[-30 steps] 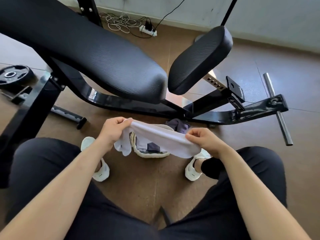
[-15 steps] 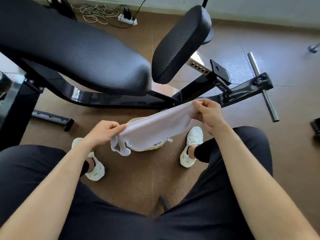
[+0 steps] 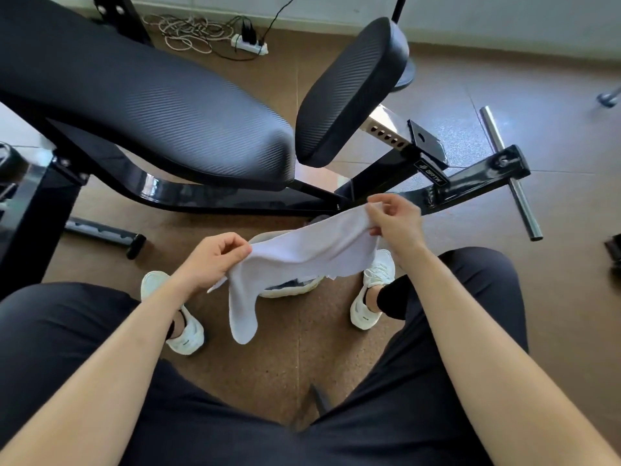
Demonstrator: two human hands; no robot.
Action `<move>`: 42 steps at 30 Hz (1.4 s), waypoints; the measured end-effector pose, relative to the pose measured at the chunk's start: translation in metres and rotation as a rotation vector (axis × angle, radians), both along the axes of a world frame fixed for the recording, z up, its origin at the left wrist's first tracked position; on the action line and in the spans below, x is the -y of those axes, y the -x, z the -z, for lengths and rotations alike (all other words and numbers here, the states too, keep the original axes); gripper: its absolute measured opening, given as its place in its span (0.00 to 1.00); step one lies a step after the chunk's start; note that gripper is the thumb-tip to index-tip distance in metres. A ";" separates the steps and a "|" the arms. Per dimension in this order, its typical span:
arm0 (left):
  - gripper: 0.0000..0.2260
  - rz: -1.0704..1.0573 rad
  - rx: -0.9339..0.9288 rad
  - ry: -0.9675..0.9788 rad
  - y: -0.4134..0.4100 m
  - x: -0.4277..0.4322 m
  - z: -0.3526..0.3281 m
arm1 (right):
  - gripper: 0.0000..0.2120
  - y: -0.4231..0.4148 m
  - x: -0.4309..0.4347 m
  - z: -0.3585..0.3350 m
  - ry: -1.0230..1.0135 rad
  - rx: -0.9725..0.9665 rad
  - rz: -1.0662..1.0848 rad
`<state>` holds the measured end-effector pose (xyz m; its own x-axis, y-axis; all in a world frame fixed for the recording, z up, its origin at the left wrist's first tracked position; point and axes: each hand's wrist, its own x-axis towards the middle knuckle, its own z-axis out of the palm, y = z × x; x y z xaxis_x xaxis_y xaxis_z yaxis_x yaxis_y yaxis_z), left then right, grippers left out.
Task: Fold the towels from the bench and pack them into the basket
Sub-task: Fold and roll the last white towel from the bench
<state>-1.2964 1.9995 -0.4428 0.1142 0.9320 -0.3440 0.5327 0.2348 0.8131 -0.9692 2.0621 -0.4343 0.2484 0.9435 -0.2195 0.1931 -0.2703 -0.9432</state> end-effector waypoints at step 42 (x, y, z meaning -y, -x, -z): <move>0.12 -0.035 0.415 0.005 -0.029 -0.001 -0.018 | 0.07 0.037 -0.010 -0.002 0.026 -0.128 -0.049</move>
